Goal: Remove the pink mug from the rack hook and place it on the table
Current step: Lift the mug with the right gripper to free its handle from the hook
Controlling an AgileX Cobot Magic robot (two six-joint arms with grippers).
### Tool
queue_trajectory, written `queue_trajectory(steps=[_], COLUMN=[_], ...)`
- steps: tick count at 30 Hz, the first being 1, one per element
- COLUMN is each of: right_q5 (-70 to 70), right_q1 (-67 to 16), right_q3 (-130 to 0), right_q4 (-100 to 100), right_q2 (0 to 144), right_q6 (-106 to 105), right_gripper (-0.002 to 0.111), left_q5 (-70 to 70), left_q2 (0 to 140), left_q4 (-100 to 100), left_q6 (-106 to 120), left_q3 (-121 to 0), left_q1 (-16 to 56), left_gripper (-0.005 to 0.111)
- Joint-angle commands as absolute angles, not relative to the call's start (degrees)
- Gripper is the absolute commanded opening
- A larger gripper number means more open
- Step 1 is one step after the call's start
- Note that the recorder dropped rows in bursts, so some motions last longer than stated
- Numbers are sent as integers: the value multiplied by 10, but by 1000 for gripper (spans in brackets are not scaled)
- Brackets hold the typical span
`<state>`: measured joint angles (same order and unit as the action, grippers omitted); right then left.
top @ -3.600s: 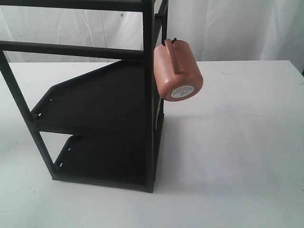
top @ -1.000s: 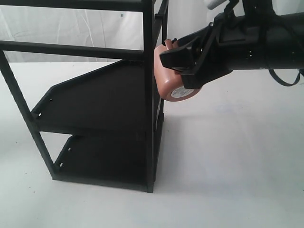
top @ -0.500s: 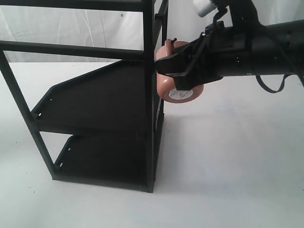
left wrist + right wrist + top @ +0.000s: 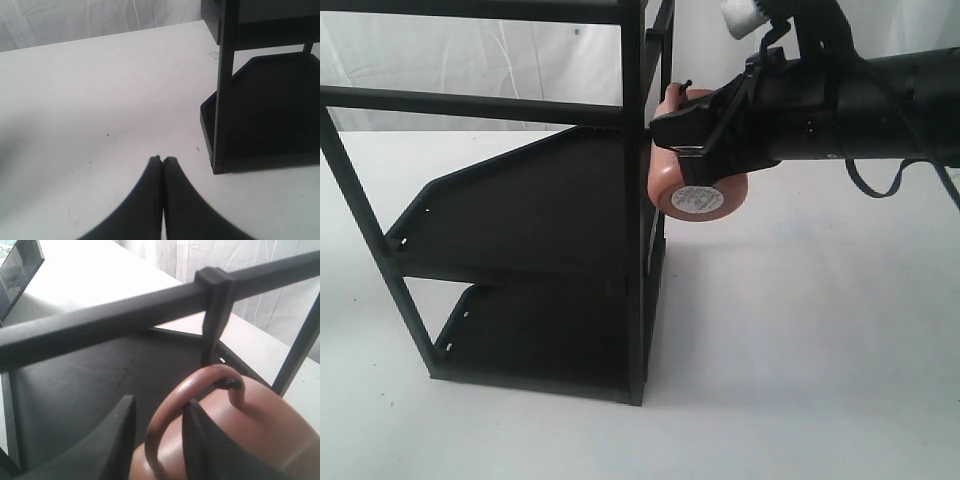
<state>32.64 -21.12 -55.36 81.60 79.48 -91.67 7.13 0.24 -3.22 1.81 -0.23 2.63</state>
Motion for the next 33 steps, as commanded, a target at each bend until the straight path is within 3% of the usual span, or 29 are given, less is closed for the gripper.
queue_trajectory(steps=[1, 13, 33], right_q5=[330, 327, 327], right_q1=[-213, -213, -213], right_q3=[-556, -556, -552], right_q4=[837, 842, 830], right_q2=[795, 795, 789], right_q6=[-929, -943, -951], right_gripper=[27, 2, 0], left_q5=[74, 74, 74], left_q2=[0, 0, 0], left_q4=[-31, -31, -31], left_q6=[15, 15, 15], left_q3=[0, 0, 0], left_q1=[24, 24, 24], left_gripper=[0, 0, 0])
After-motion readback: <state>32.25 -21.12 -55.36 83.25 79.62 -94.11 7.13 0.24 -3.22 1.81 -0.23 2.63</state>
